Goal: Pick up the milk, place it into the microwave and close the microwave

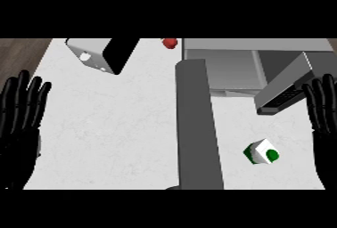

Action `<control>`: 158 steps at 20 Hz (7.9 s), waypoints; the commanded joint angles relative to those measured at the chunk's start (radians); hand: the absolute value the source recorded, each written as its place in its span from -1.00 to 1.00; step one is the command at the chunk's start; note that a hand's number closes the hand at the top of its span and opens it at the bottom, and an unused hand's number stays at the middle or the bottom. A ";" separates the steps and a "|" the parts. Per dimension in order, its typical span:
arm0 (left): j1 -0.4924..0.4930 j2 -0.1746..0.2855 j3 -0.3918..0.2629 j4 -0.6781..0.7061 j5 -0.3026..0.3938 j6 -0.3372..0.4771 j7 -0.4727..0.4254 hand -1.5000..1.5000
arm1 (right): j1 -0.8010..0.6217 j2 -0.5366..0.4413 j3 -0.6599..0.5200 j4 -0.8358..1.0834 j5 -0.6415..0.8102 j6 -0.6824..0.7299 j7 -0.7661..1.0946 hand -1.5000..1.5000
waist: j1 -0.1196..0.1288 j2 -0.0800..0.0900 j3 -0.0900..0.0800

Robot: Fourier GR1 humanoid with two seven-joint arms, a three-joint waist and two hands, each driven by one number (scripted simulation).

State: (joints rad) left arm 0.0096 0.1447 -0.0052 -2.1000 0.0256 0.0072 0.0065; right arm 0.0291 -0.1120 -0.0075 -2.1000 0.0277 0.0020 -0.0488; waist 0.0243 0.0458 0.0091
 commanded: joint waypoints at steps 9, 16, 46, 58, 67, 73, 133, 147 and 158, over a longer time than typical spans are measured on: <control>0.035 -0.040 0.048 -0.014 0.230 -0.060 0.072 -1.00 | 0.138 -0.162 -0.016 -0.018 -0.388 0.411 -0.053 -1.00 | -0.026 -0.049 -0.008; 0.249 0.001 0.156 -0.143 0.393 -0.189 0.064 -1.00 | 0.242 -0.195 -0.165 -0.066 -0.489 0.475 -0.026 -1.00 | -0.021 -0.048 -0.009; 0.572 -0.043 0.440 -0.285 0.684 -0.491 0.043 -1.00 | 0.002 -0.129 -0.196 0.947 0.169 0.364 -0.633 -1.00 | -0.004 -0.046 -0.008; 0.588 -0.026 0.511 -0.257 0.747 -0.553 0.053 -1.00 | -0.202 -0.195 -0.201 1.521 0.306 0.224 -1.013 -1.00 | 0.002 -0.043 -0.006; 0.646 -0.083 0.468 -0.313 0.742 -0.573 0.072 -1.00 | -0.302 -0.142 -0.204 1.715 0.286 0.233 -1.100 -1.00 | 0.013 -0.040 -0.004; 0.599 -0.033 0.507 -0.256 0.781 -0.570 0.077 -1.00 | -0.382 -0.185 -0.223 1.790 0.252 0.329 -1.085 1.00 | 0.009 -0.039 -0.004; 0.411 0.008 0.525 -0.139 0.805 -0.613 0.175 -1.00 | -1.009 -0.215 -0.314 1.975 0.244 -0.338 -0.689 1.00 | 0.096 0.018 -0.003; 0.358 0.028 0.514 -0.098 0.790 -0.639 0.166 -1.00 | -1.059 -0.300 -0.341 1.992 0.232 -0.360 -0.636 1.00 | 0.146 0.046 0.000; 0.314 0.062 0.537 -0.083 0.775 -0.621 0.170 -1.00 | -1.067 -0.346 -0.353 1.998 0.229 -0.353 -0.634 1.00 | 0.166 0.059 0.004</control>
State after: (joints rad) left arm 0.3358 0.1988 0.5235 -2.1903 0.8098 -0.6170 0.1776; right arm -1.0329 -0.4370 -0.3539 -0.1016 0.2610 -0.3581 -0.6831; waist 0.1848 0.1015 0.0120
